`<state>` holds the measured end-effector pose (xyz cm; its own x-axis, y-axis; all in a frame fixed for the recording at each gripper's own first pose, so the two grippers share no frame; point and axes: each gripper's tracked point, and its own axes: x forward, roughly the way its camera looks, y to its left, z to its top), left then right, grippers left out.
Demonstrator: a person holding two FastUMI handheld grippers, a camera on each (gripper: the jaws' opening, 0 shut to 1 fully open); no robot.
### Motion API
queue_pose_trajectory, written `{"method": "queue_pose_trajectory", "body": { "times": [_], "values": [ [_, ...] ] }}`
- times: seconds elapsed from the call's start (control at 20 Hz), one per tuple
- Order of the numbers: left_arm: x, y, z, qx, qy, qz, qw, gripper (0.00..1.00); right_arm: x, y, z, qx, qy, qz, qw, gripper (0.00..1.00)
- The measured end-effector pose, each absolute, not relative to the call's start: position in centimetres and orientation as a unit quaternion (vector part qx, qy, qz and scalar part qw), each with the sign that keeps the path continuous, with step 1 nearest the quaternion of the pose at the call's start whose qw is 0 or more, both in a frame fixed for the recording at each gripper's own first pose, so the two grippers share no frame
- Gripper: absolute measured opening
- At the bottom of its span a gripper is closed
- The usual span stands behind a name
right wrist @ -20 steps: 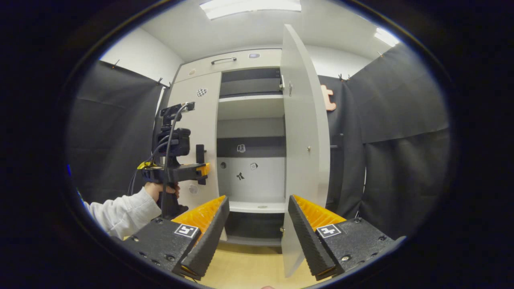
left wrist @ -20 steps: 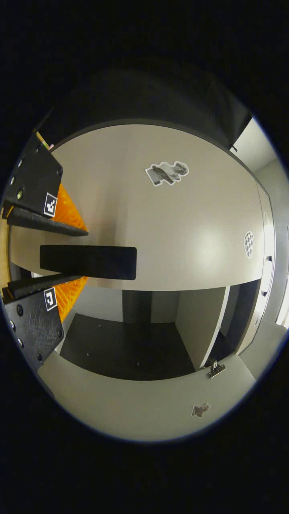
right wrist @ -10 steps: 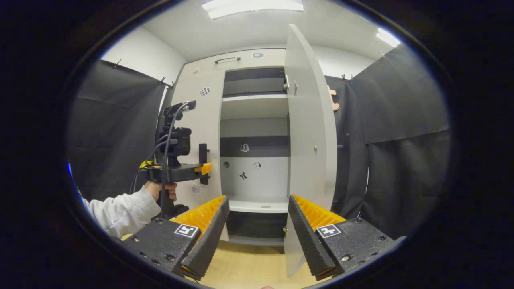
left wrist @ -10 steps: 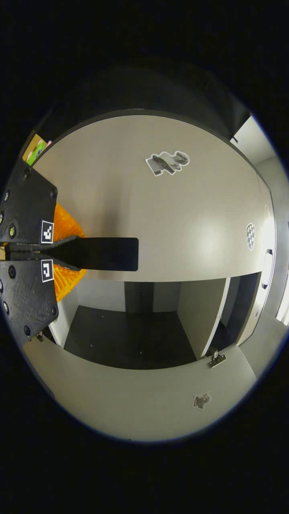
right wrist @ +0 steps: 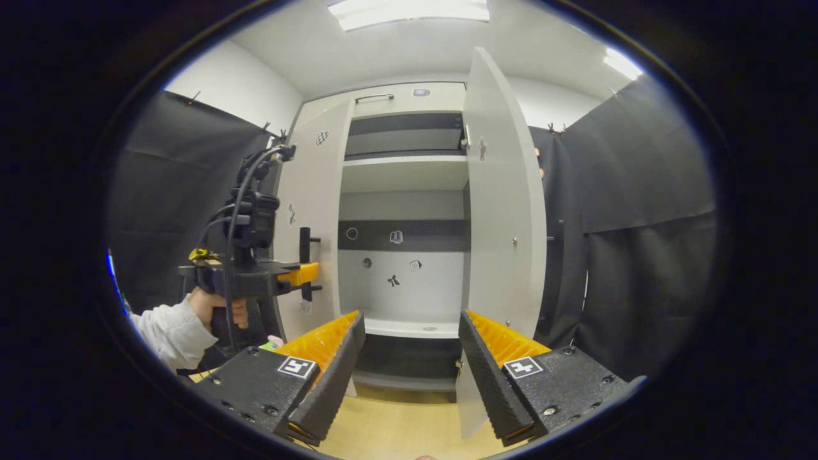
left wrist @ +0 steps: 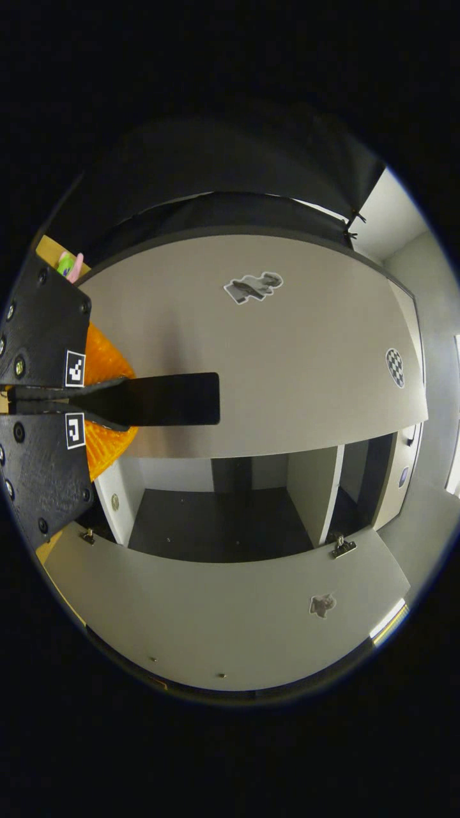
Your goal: Open the right door of the double-door shoe cabinet with the right hand, and open the left door with the left hand.
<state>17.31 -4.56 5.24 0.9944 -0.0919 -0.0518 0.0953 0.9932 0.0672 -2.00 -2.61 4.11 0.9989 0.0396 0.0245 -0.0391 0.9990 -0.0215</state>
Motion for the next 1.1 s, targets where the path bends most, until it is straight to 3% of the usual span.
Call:
{"method": "queue_pose_trajectory", "body": {
  "times": [1.1],
  "values": [
    [8.8,5.4,5.3,0.025,0.011,0.006,1.000,0.00,-1.9,4.6,4.0,-0.001,-0.015,0.050,0.999,0.92]
  ]
}}
